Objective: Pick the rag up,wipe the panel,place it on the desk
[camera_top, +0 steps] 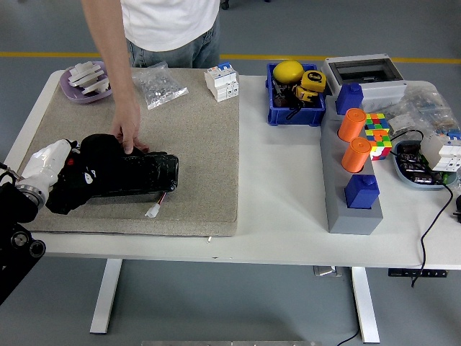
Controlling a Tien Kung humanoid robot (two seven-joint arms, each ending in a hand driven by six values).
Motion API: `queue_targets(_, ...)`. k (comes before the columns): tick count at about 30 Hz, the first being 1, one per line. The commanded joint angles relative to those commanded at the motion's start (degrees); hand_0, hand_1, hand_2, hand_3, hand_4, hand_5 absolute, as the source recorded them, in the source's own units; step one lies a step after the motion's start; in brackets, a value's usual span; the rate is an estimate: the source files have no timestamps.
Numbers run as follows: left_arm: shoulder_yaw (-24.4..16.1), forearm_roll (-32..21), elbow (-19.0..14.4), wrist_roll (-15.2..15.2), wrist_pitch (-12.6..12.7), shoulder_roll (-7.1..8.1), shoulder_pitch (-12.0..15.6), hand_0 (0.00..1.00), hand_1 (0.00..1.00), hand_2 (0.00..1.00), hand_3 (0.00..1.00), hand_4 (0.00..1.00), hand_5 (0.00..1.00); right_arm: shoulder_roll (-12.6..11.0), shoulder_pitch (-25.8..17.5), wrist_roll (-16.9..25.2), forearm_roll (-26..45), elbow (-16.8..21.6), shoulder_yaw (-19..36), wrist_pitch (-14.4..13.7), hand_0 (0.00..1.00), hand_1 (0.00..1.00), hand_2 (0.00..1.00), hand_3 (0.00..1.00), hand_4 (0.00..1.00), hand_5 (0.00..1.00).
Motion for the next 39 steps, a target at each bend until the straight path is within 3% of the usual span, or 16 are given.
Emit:
queue_targets(9,-3.86,0.77,0.42,0.12,-0.08,1.01,1.86,0.204,0.118,0.536,0.517,0.257,0.002,-0.01,-0.12,-0.04,-0.13,0.02,0.13,-0.04,0.744,0.587,0.639,0.615,0.998,0.619)
queue_targets(20,-4.43,0.4,1.36,0.03,-0.07,1.6,1.87,0.204,0.119,0.535,0.518,0.261,0.002,0.0,0.01,0.0,-0.31,0.11,0.27,-0.09,0.745,0.587,0.639,0.615,0.998,0.62)
queue_targets(30,-0.47,-0.17,-0.39,0.56,-0.3,1.08,-0.35,0.205,0.119,0.534,0.518,0.263,0.002,0.03,0.21,0.06,-0.3,0.12,0.26,-0.13,0.744,0.588,0.639,0.616,0.998,0.621)
queue_targets(39,7.0,-1.28,-1.34,0.83,-0.49,-0.15,-4.5,0.206,0.12,0.534,0.518,0.272,0.002,-0.07,0.31,0.01,-0.24,0.06,0.04,-0.07,0.744,0.588,0.639,0.615,0.998,0.623)
